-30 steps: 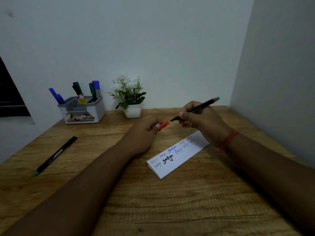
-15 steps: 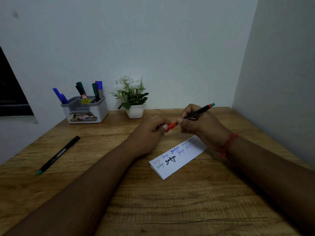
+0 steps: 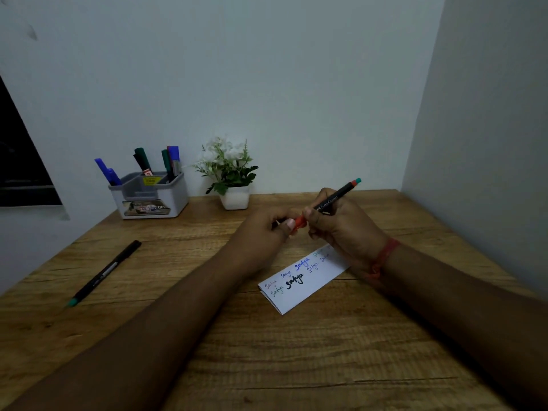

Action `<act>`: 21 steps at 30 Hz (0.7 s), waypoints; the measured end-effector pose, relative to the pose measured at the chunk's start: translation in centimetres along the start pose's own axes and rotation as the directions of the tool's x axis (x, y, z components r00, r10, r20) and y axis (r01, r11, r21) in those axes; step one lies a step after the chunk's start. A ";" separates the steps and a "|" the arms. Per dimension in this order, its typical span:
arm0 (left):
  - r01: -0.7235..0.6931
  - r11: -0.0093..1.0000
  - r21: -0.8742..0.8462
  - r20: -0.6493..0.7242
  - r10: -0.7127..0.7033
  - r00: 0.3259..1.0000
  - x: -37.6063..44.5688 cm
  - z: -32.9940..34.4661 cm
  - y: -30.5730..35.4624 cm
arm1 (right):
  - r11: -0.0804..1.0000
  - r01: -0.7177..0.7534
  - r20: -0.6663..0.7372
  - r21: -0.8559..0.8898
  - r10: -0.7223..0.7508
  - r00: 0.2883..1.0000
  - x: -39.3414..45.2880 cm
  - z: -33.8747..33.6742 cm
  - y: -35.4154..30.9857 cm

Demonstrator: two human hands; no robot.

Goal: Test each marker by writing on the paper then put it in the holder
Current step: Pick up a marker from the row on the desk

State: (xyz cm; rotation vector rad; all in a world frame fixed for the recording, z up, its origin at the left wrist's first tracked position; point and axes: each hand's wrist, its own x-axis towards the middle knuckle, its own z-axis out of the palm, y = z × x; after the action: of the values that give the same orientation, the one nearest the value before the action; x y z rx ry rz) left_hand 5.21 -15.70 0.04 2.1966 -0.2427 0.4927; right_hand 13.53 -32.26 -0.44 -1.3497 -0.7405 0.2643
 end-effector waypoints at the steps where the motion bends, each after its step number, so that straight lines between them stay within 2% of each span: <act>1: 0.000 1.000 -0.010 -0.013 0.000 1.000 0.1 0.0 0.0 | 0.999 0.003 -0.014 -0.039 -0.003 1.000 0.2 0.1 -0.1; 4: 0.030 0.999 0.022 -0.007 -0.030 1.000 0.4 -0.1 -0.6 | 0.980 0.018 -0.076 -0.199 -0.034 0.997 0.6 0.3 -0.1; 8: 0.007 0.947 0.320 0.015 -0.012 1.000 0.6 -2.1 -2.5 | 0.988 -0.002 -0.109 -0.155 -0.015 0.994 0.7 0.7 -0.9; 12: 0.135 0.699 0.702 0.030 -0.219 0.975 1.0 -4.9 -3.8 | 0.967 -0.075 -0.092 -0.244 0.054 0.994 1.2 2.7 -1.5; 16: 0.176 0.558 0.811 0.019 -0.325 0.946 0.0 -7.8 -4.4 | 0.949 -0.139 -0.031 -0.282 0.136 0.990 2.8 5.5 -1.7; 19: 0.237 0.511 0.826 -0.024 -0.388 0.921 -1.8 -11.4 -5.9 | 0.950 -0.117 0.002 -0.289 0.123 0.992 4.5 7.8 -1.2; 21: 0.260 0.440 0.860 -0.066 -0.409 0.910 -3.4 -14.1 -7.0 | 0.949 -0.082 0.005 -0.304 0.087 0.996 5.6 9.5 -0.6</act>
State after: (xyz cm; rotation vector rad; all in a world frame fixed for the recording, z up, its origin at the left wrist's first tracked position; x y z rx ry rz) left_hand 0.81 -0.33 1.58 3.1764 0.5036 0.2045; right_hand 11.68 -21.69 2.37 -1.6758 -0.7606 0.2372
